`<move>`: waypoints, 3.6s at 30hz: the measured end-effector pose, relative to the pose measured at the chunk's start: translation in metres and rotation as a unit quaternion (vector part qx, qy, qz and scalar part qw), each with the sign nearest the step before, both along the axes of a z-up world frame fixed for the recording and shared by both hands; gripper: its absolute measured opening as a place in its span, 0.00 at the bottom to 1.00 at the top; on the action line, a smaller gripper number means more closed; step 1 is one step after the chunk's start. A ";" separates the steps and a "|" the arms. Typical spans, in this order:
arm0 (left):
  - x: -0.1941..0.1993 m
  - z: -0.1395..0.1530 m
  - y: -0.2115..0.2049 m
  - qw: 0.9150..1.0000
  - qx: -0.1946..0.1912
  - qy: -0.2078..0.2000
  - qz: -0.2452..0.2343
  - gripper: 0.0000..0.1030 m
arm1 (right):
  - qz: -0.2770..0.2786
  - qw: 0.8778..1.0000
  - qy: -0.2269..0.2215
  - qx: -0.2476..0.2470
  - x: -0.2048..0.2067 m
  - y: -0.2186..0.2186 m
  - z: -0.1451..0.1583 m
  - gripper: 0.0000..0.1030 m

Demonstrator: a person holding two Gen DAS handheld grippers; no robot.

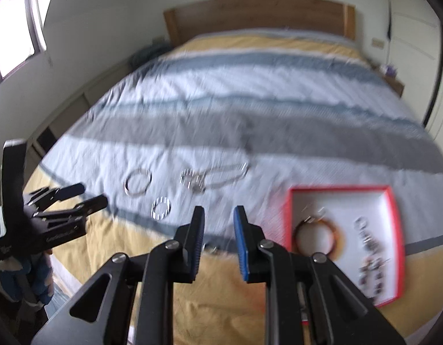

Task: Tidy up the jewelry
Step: 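Withdraw both tools and move them back over the remaining jewelry, then grasp another twisted silver hoop with the left tool while the right tool grasps a silver ring, then carry the hoop and ring into the red box and open both tools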

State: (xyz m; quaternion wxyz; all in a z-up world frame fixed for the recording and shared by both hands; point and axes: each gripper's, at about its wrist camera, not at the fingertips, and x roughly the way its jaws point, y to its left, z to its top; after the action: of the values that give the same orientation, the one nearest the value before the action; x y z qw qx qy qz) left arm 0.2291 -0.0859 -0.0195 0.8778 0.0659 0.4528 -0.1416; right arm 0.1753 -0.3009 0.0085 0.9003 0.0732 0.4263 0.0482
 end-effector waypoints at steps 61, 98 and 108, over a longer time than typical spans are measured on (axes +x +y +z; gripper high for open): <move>-0.047 0.045 -0.085 0.996 -0.022 -0.050 -0.070 0.03 | -0.027 0.999 -0.027 -0.014 -0.065 -0.049 0.015 0.18; -0.083 -0.089 -0.297 0.966 0.055 0.051 -0.248 0.04 | -0.126 0.984 0.108 -0.058 -0.066 -0.208 -0.114 0.19; -0.082 -0.084 -0.295 0.967 0.044 0.053 -0.243 0.14 | -0.124 0.983 0.116 -0.071 -0.067 -0.206 -0.110 0.19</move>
State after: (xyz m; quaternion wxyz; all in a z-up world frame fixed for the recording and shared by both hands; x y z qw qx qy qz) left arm 0.1472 -0.3809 -0.1036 0.7876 0.2054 0.4752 -0.3342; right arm 0.1086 -0.5067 -0.1019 0.8468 0.0661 0.5177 -0.1026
